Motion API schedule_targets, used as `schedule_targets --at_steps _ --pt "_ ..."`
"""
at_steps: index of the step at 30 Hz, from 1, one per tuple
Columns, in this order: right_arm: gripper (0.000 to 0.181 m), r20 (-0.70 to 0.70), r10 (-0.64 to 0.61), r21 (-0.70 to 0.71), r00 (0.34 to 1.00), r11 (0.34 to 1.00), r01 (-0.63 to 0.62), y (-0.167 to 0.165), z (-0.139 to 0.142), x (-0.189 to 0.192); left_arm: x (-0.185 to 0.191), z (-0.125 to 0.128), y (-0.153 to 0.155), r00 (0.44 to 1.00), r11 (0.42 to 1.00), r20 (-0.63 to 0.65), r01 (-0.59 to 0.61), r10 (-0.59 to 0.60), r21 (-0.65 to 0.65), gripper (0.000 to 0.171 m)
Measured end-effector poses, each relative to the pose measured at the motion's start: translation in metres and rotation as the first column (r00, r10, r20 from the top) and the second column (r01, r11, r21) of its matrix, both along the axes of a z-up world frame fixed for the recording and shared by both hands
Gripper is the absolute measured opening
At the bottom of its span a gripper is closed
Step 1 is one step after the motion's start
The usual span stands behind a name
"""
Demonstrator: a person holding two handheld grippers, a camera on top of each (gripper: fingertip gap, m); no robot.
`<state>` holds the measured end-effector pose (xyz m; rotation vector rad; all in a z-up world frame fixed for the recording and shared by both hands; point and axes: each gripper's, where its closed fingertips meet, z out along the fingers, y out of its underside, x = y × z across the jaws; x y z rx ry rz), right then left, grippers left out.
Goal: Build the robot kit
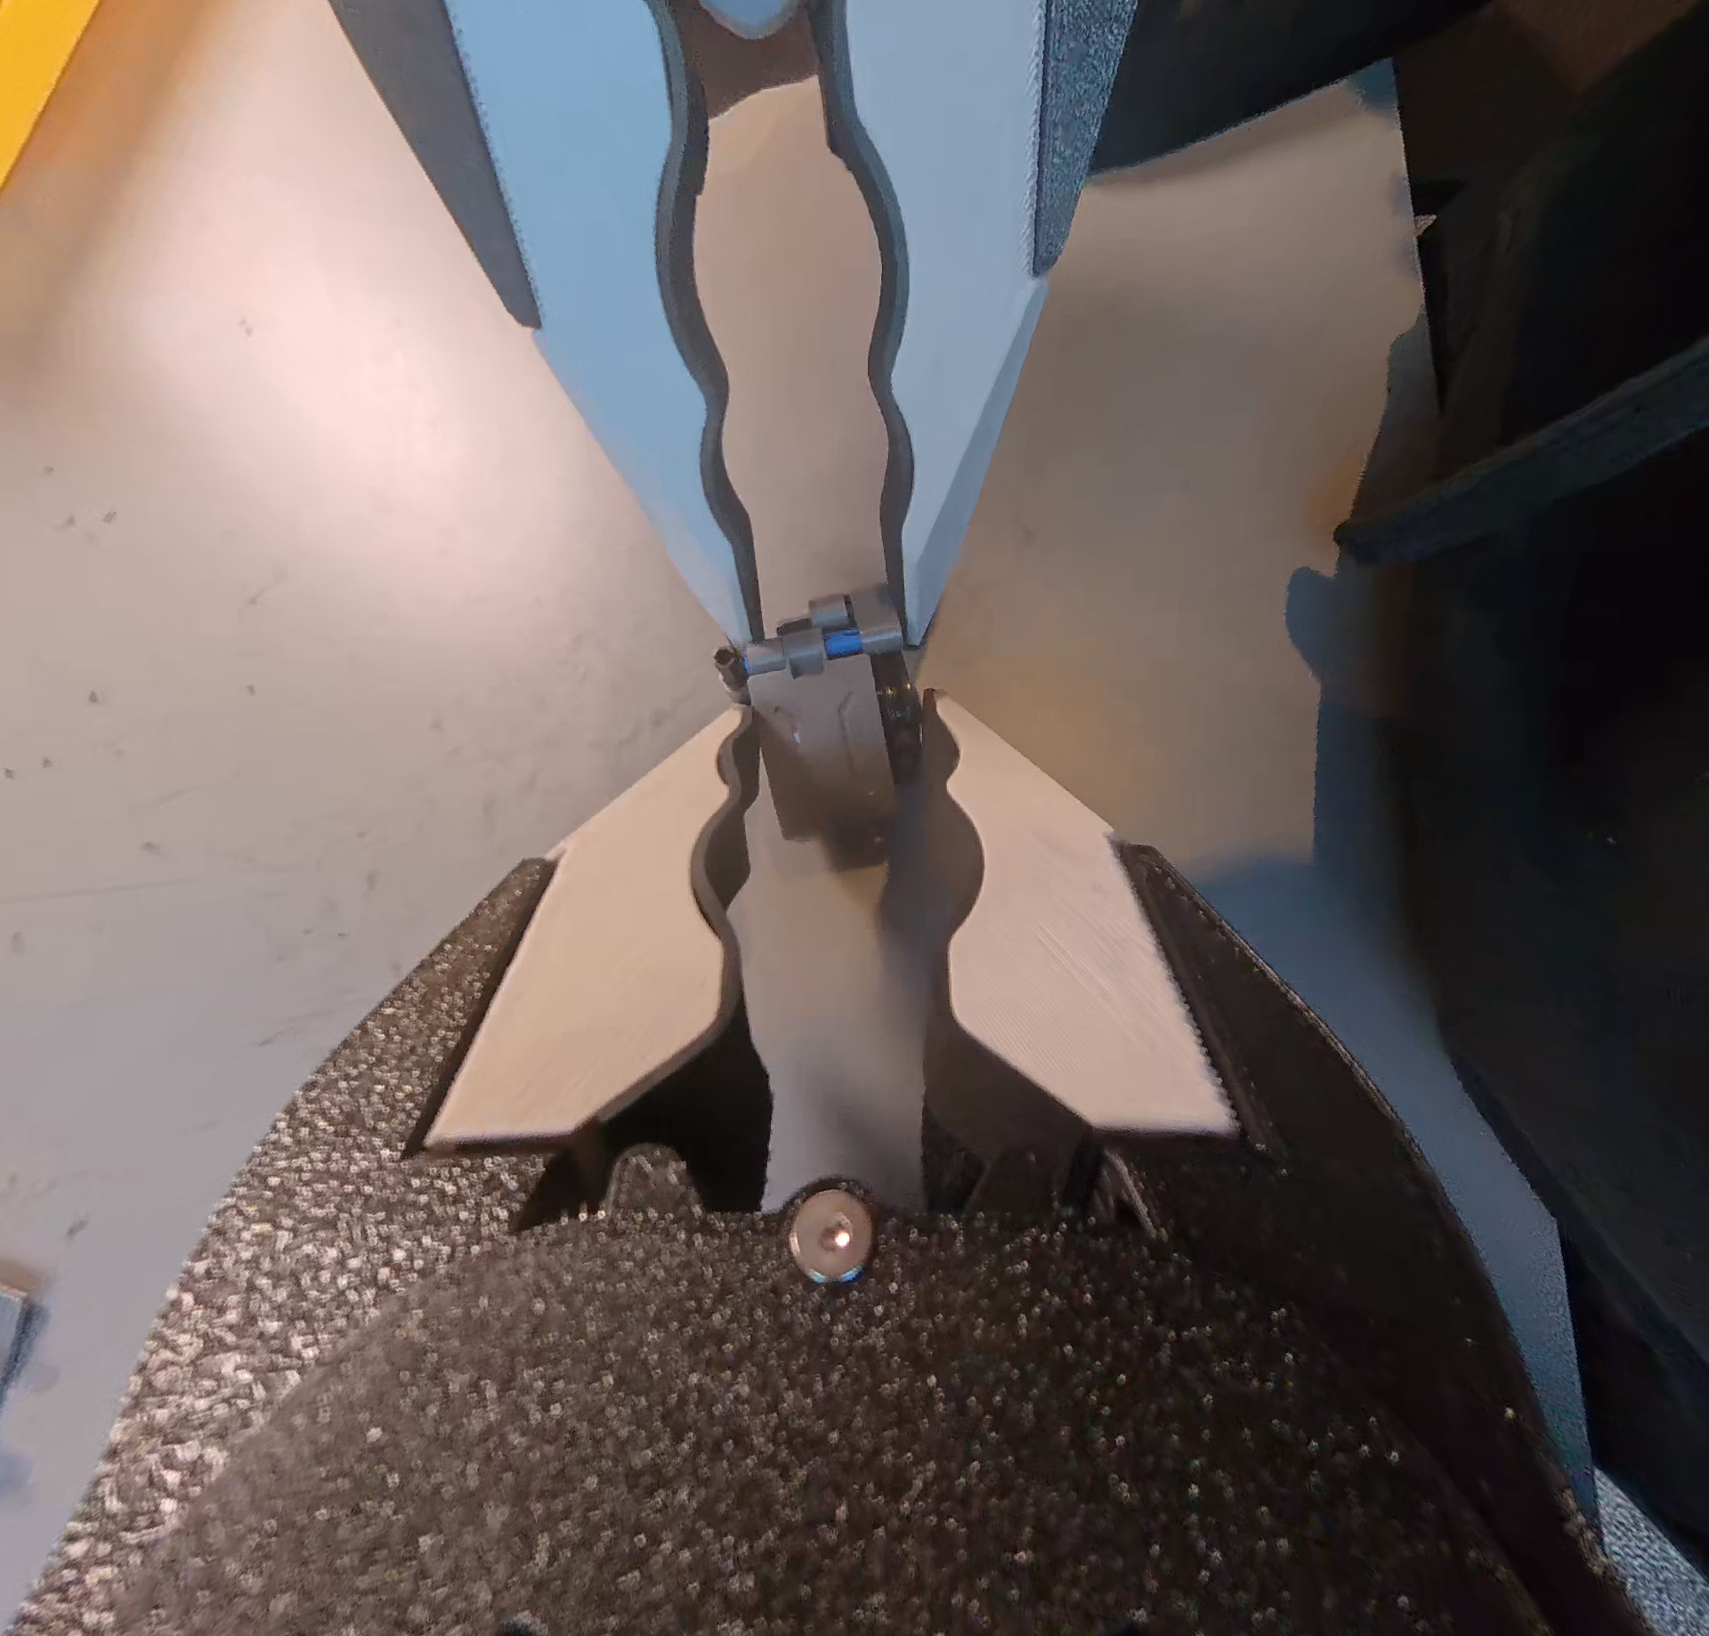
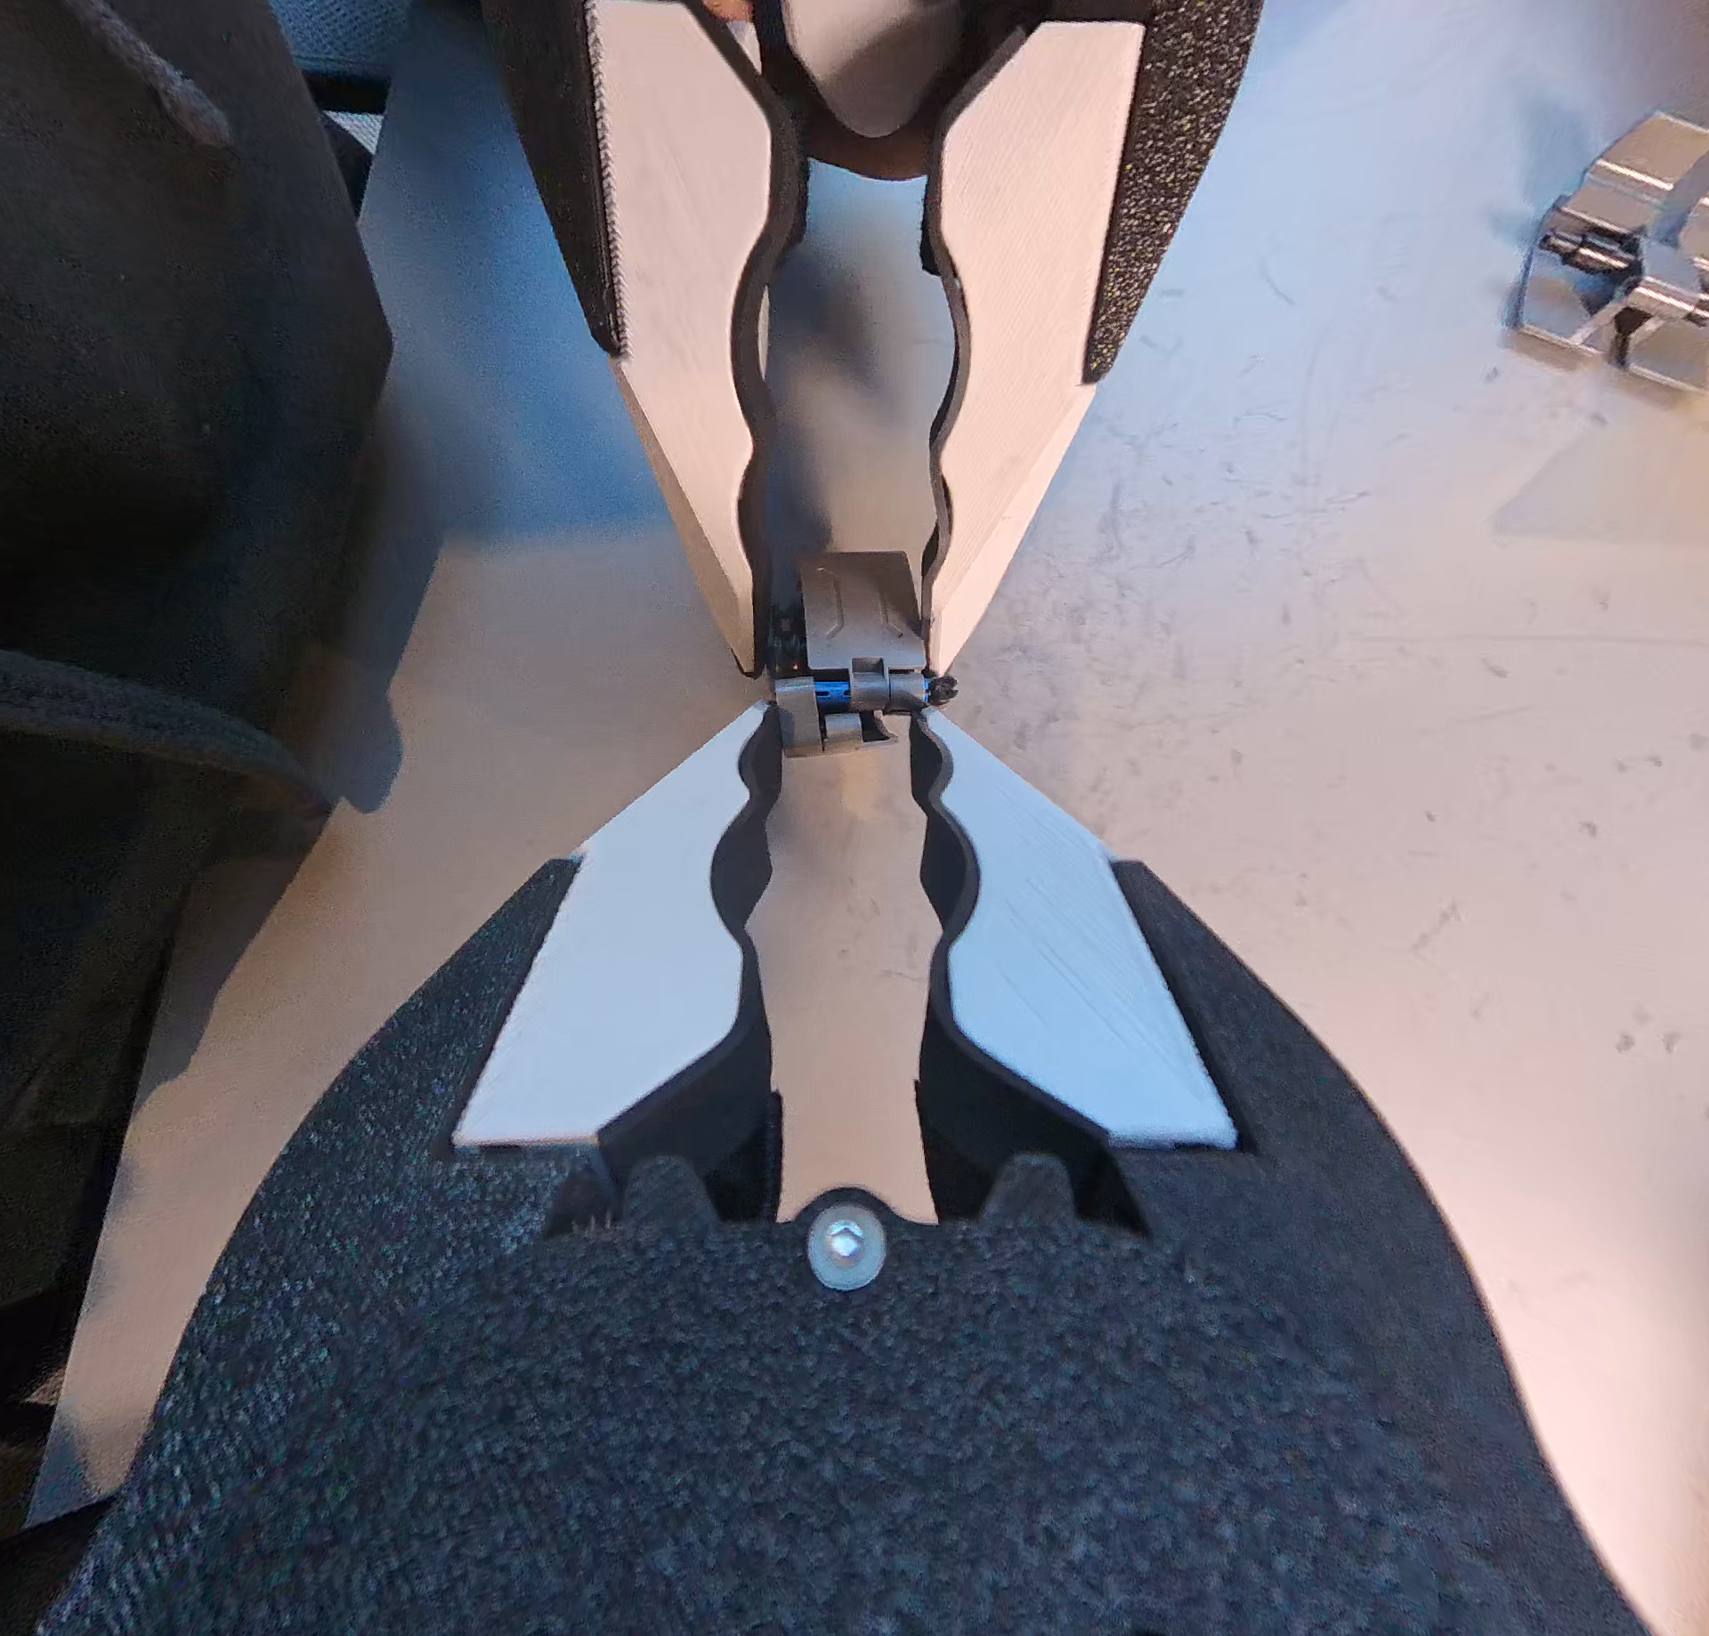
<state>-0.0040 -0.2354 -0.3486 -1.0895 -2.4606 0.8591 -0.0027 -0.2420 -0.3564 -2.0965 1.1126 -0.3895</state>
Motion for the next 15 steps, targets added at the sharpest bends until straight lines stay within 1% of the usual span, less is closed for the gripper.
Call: schedule_targets --at_steps 5,9,13,14,15 --pt "0.028 -0.003 -0.003 0.005 1.0 1.0 0.003 0.0013 0.0008 0.002 0.0012 0.0003 0.001 1.0 1.0 -0.031 -0.001 0.002 0.01 0.033" --pt "0.029 0.03 -0.014 -0.013 0.999 1.0 0.015 0.0013 0.0022 0.0039 0.0022 0.0006 0.0014 0.999 1.0 -0.046 0.0 0.001 0.016 0.032" --pt "0.031 0.044 -0.033 0.01 0.998 0.999 0.033 0.0019 0.002 0.0037 0.0027 0.0008 0.0009 0.999 1.0 -0.046 -0.004 0.004 0.011 0.032" --pt "0.045 0.037 -0.061 0.023 0.997 0.998 0.061 0.0052 0.0019 0.001 0.0036 0.001 0.0001 0.999 1.0 -0.04 -0.002 0.002 0.006 0.031" --pt "0.05 0.037 -0.071 0.028 0.997 0.997 0.07 0.0068 0.0018 0.0002 0.0045 0.001 -0.0007 0.999 1.0 -0.04 0.002 -0.001 0.007 0.031"
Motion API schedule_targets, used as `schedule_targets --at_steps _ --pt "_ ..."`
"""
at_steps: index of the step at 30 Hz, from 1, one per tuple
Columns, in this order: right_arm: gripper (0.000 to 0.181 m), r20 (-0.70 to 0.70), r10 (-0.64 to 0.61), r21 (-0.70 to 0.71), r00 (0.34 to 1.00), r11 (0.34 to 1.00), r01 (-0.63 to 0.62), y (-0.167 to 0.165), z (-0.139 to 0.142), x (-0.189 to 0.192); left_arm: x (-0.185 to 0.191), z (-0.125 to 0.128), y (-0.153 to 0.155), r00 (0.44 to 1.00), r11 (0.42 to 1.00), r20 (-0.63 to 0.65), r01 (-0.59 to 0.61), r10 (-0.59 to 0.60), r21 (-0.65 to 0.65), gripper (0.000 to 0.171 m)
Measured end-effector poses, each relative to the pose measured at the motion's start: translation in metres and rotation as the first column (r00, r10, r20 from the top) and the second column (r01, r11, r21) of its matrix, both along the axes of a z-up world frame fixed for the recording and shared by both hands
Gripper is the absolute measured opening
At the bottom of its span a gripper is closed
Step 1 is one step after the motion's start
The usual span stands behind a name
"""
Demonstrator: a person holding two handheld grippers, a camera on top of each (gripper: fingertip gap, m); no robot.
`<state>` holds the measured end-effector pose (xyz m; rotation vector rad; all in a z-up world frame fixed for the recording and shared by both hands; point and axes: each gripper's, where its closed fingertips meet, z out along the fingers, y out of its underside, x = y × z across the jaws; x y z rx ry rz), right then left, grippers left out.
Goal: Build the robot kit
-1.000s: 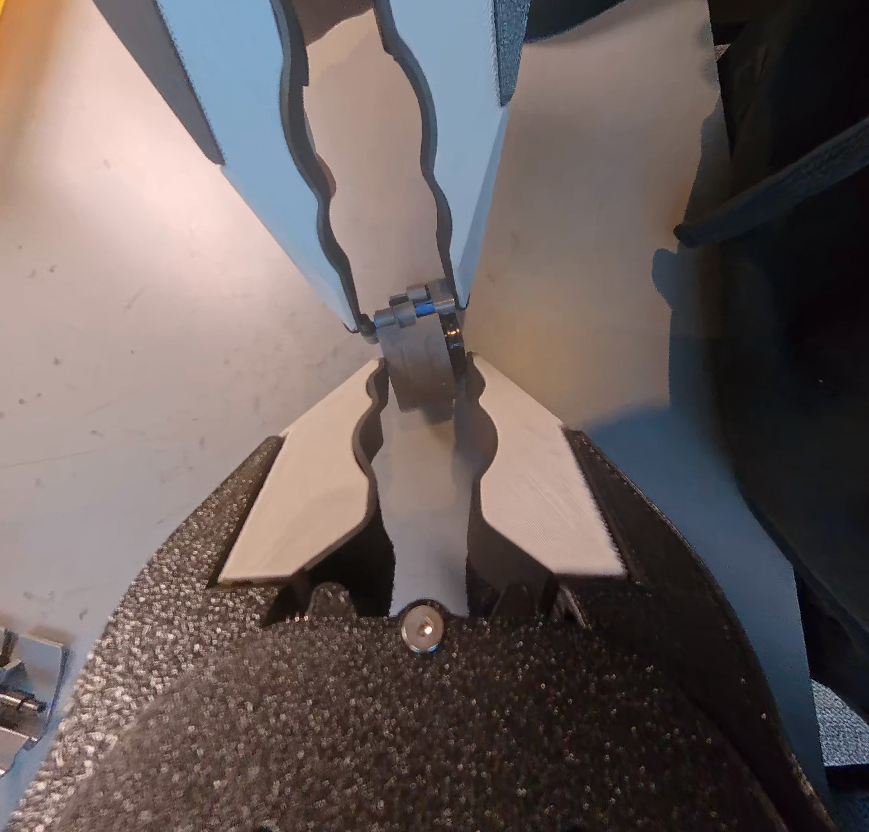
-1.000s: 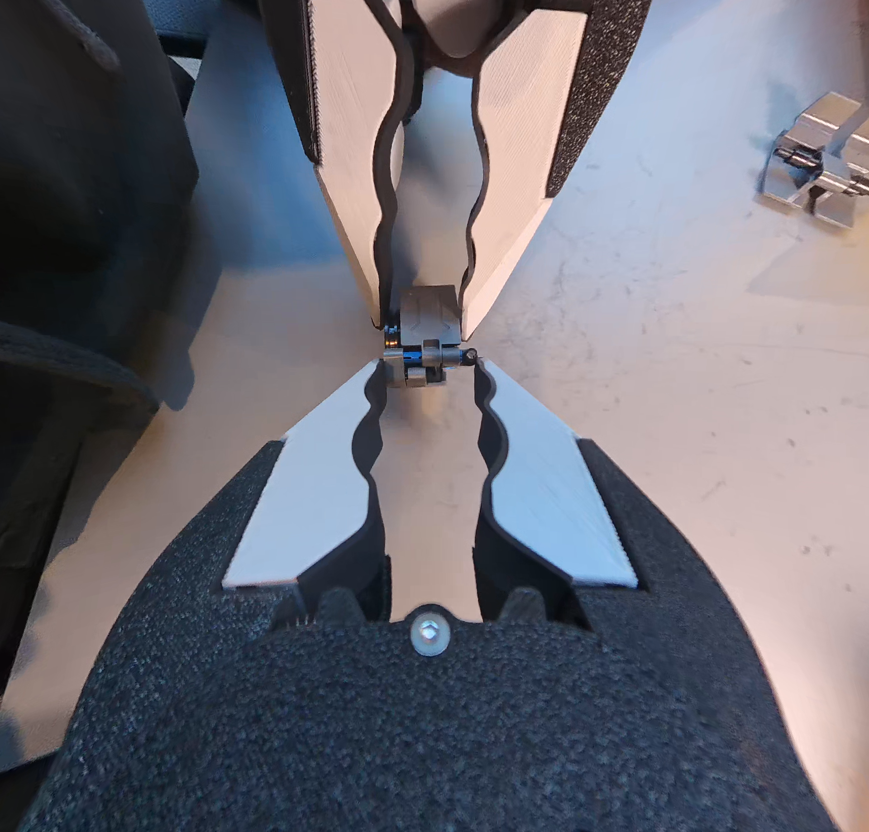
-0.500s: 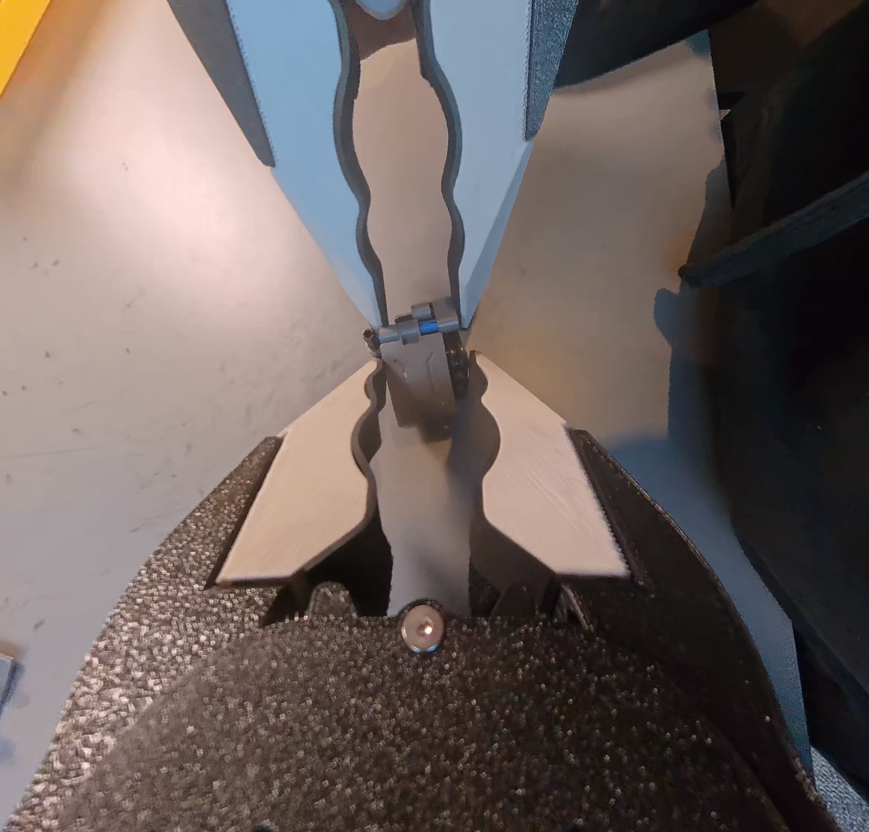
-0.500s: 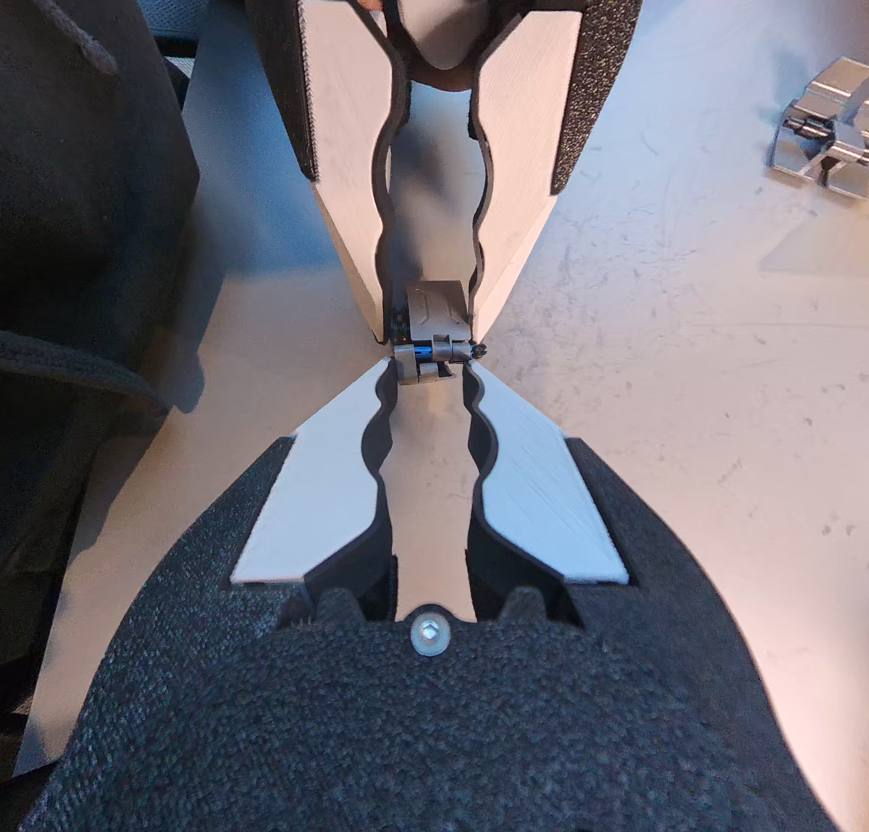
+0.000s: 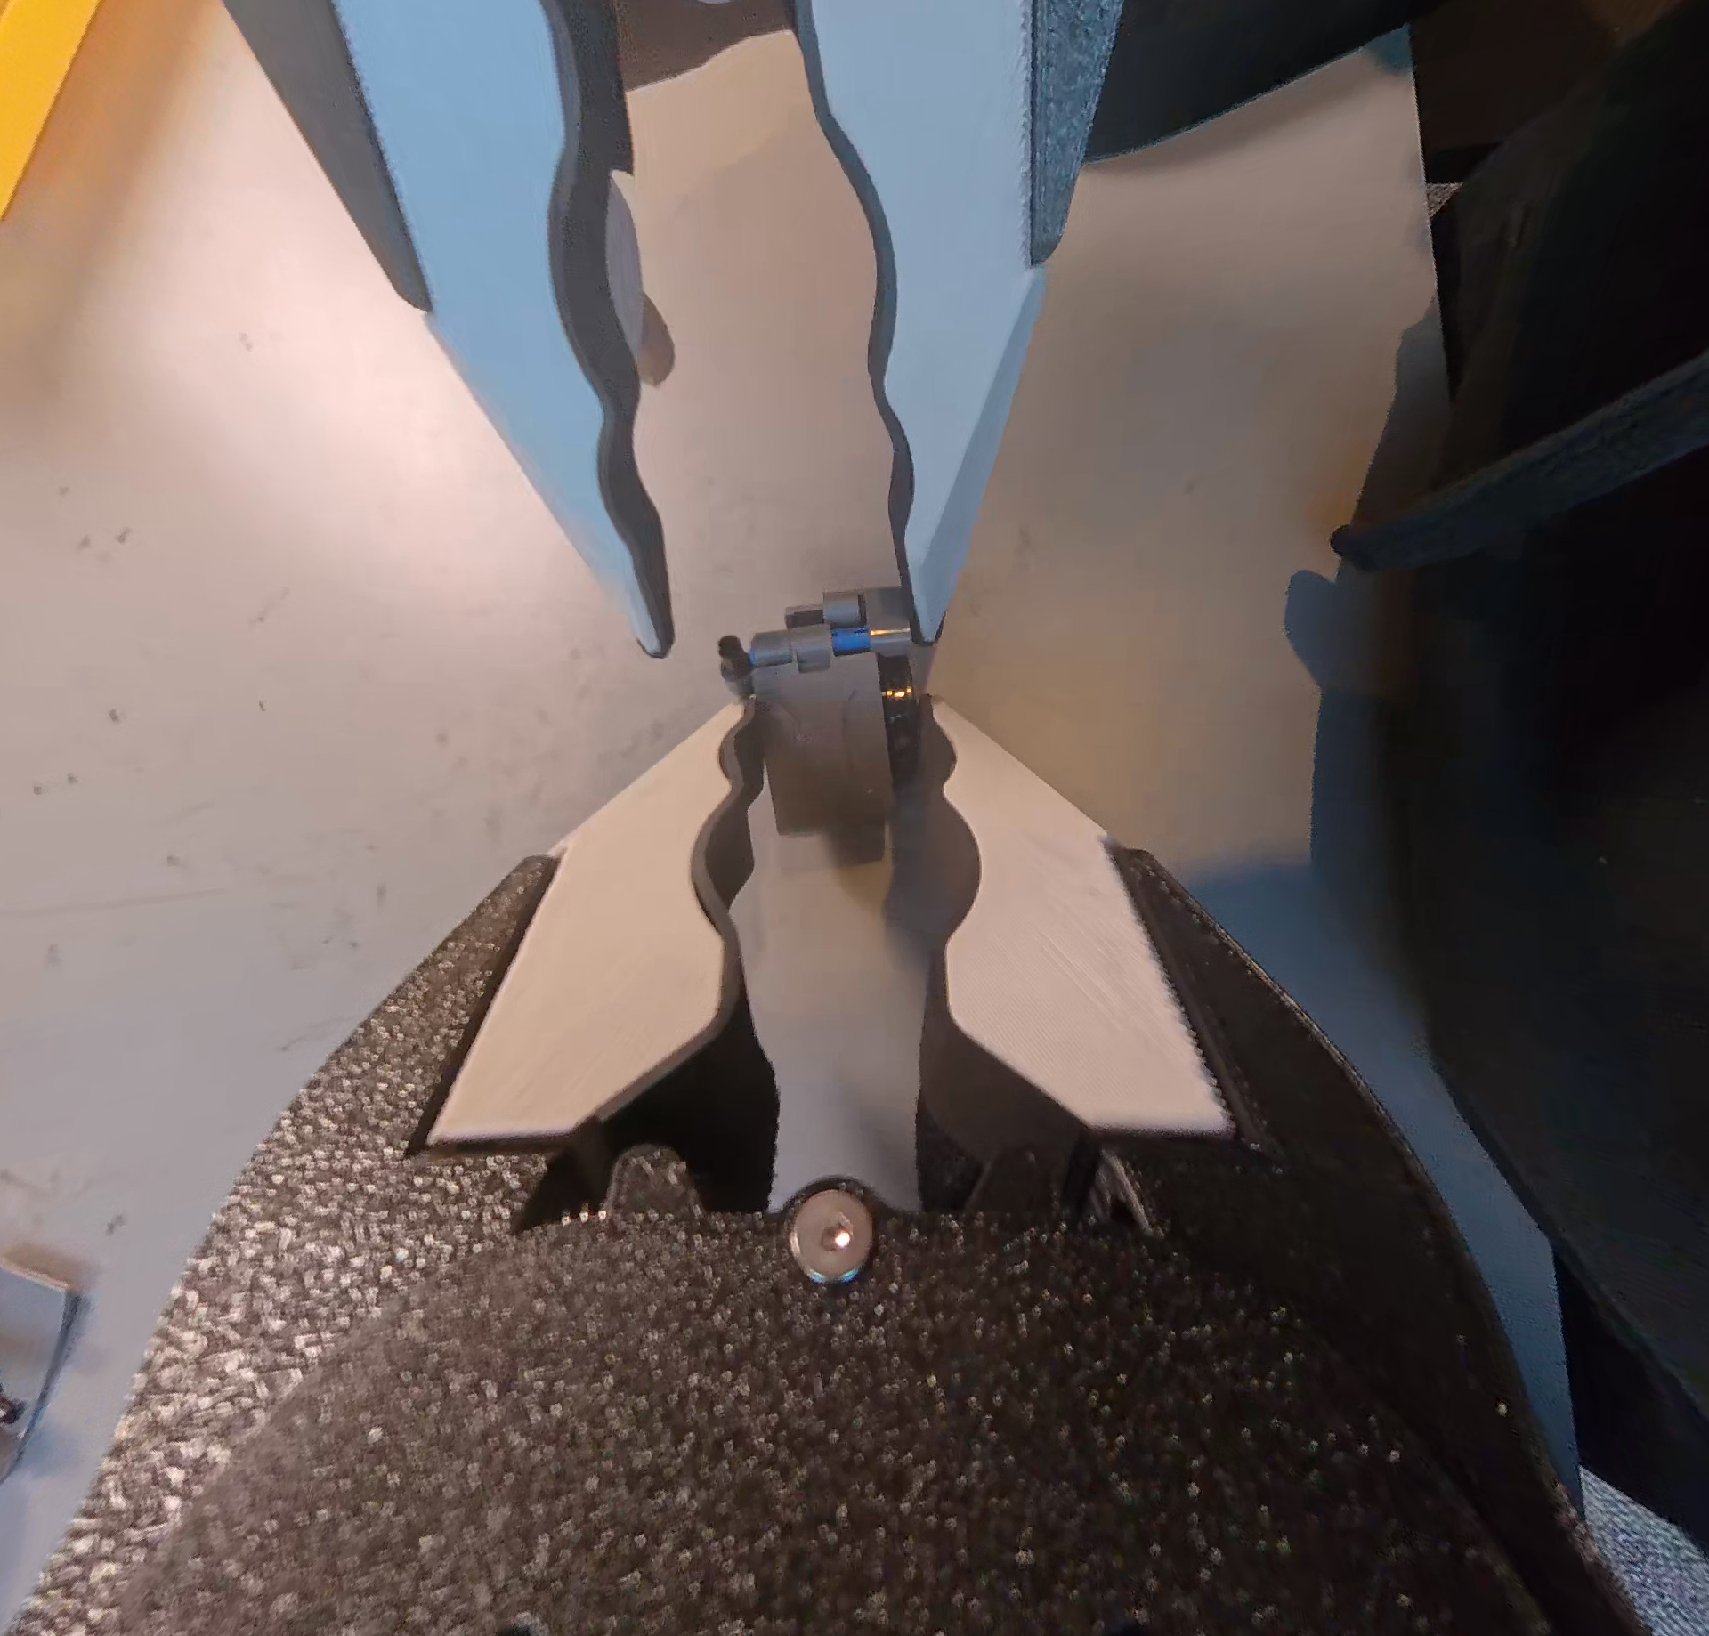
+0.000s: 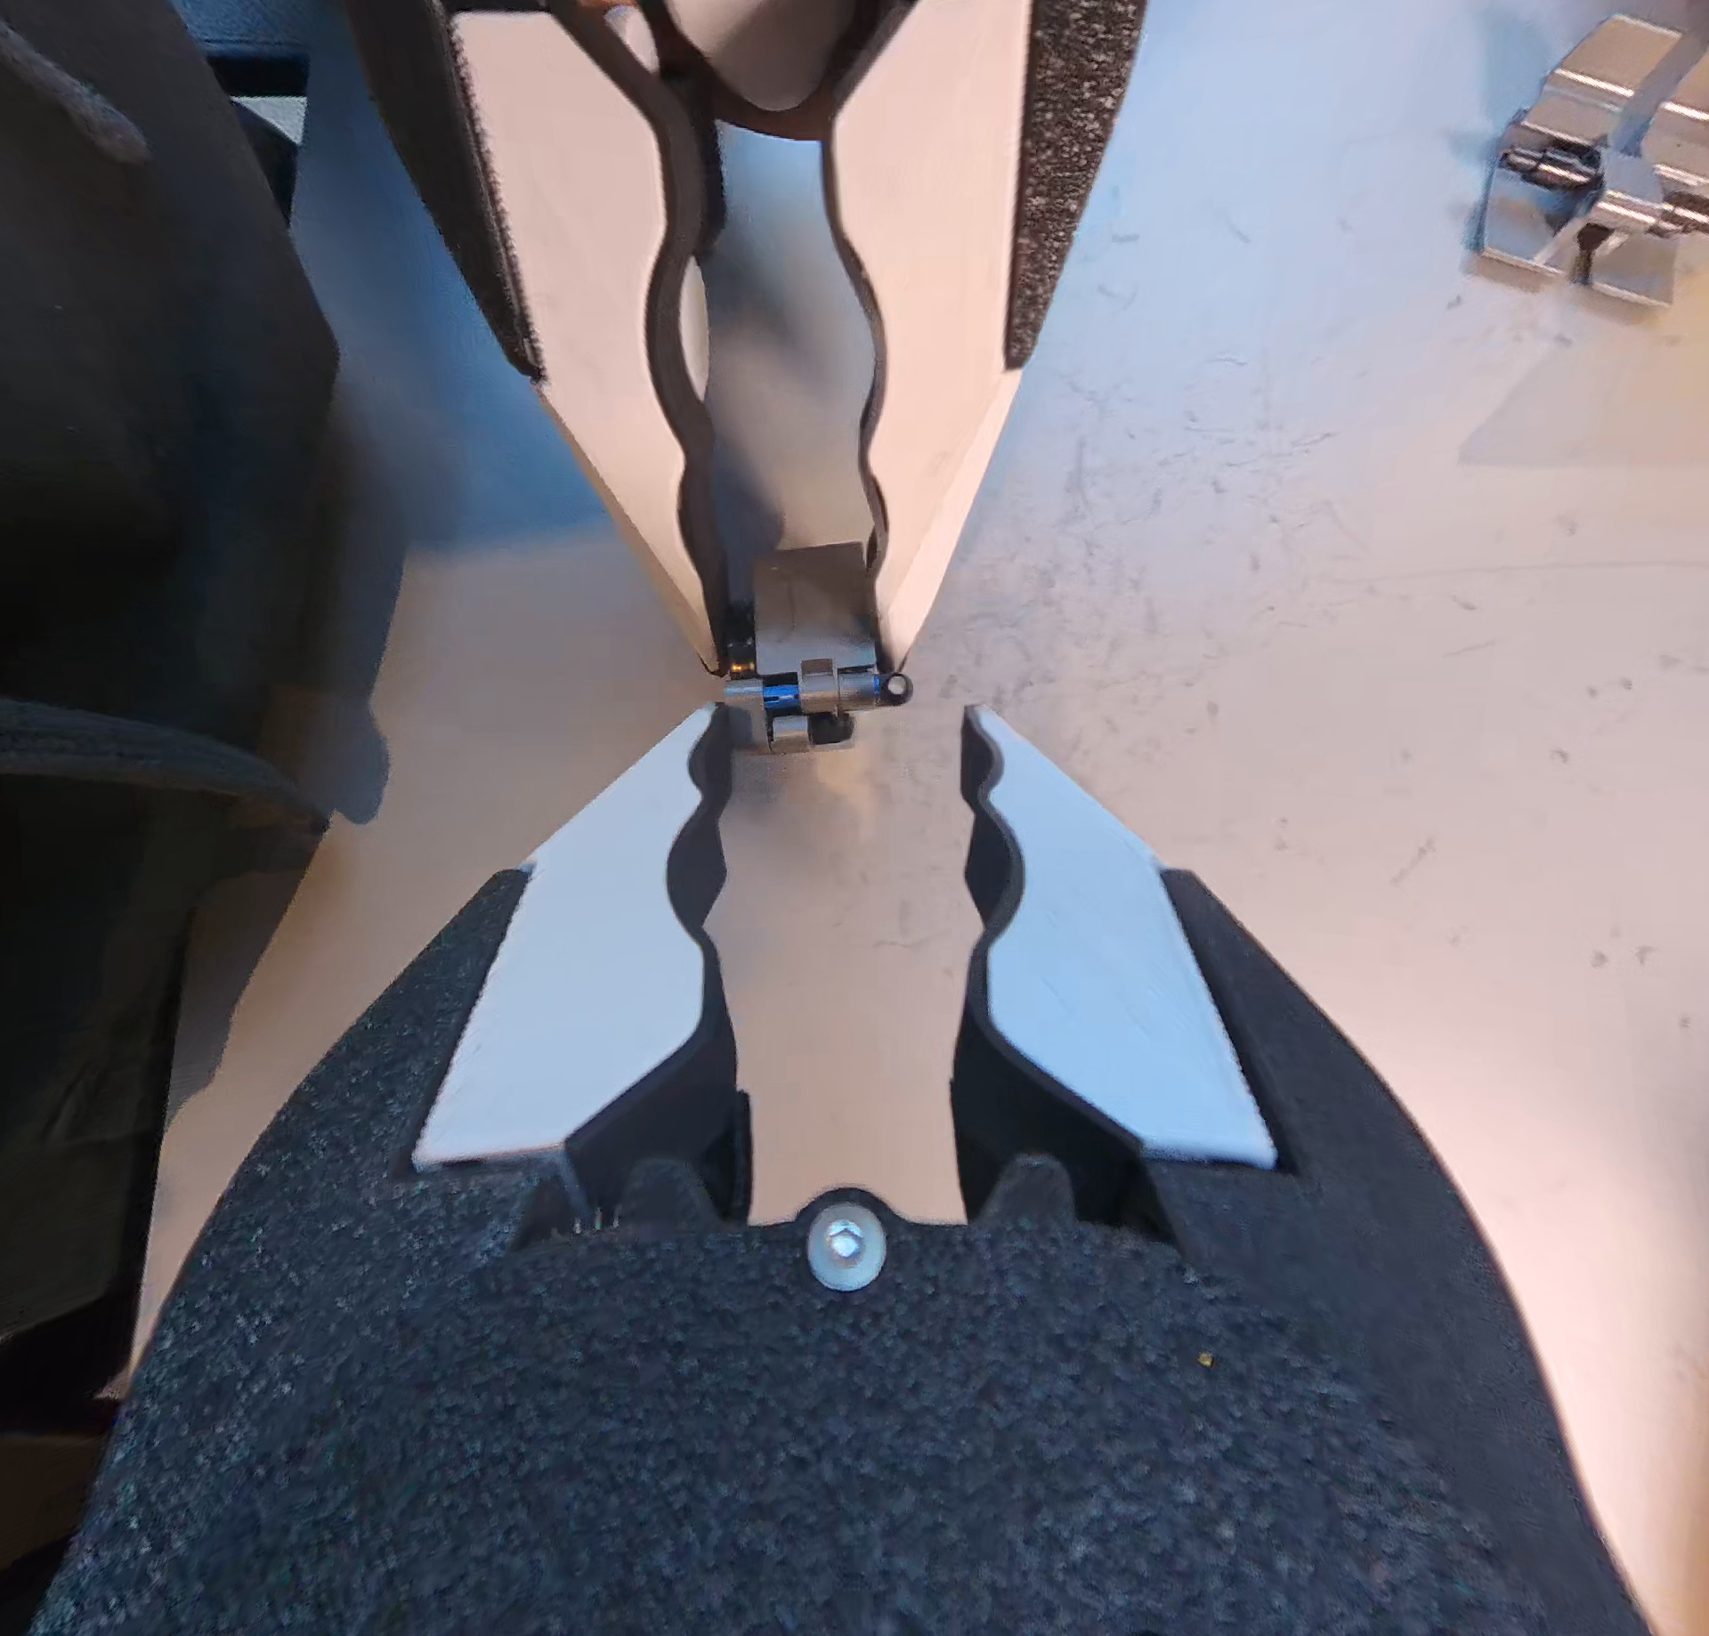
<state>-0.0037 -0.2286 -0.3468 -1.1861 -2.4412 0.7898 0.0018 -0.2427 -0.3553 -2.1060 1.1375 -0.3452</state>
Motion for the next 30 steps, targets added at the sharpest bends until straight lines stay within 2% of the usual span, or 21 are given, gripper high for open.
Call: schedule_targets --at_steps 6,11,15,20,24,30 --pt "0.039 -0.027 0.039 -0.021 0.999 0.999 -0.039 -0.0083 0.0007 -0.0012 -0.0001 -0.0002 -0.0003 1.0 1.0 -0.008 0.002 -0.002 0.004 0.031" --pt "0.038 -0.034 0.071 -0.027 0.997 0.997 -0.072 -0.0086 0.0006 -0.0012 -0.0002 -0.0003 -0.0011 1.0 1.0 -0.018 0.011 -0.011 0.008 0.032" --pt "0.038 0.011 0.111 -0.019 0.994 0.994 -0.11 -0.0076 -0.0001 -0.0015 -0.0012 -0.0006 -0.0001 0.997 0.998 -0.067 0.047 -0.045 0.034 0.032" --pt "0.037 0.055 0.109 -0.062 0.992 0.992 -0.106 -0.0075 -0.0004 -0.0016 -0.0013 -0.0009 0.0 0.998 0.998 -0.042 0.043 -0.042 0.037 0.032" --pt "0.038 0.083 0.087 -0.153 0.993 0.985 -0.074 -0.0072 -0.001 -0.0004 -0.0003 -0.0016 0.0001 0.998 0.997 -0.035 0.058 -0.056 0.052 0.033" --pt "0.038 0.116 0.179 -0.081 0.977 0.982 -0.17 -0.0066 -0.0017 0.0041 0.0025 -0.0019 0.0001 0.993 0.991 -0.046 0.11 -0.107 0.071 0.032"
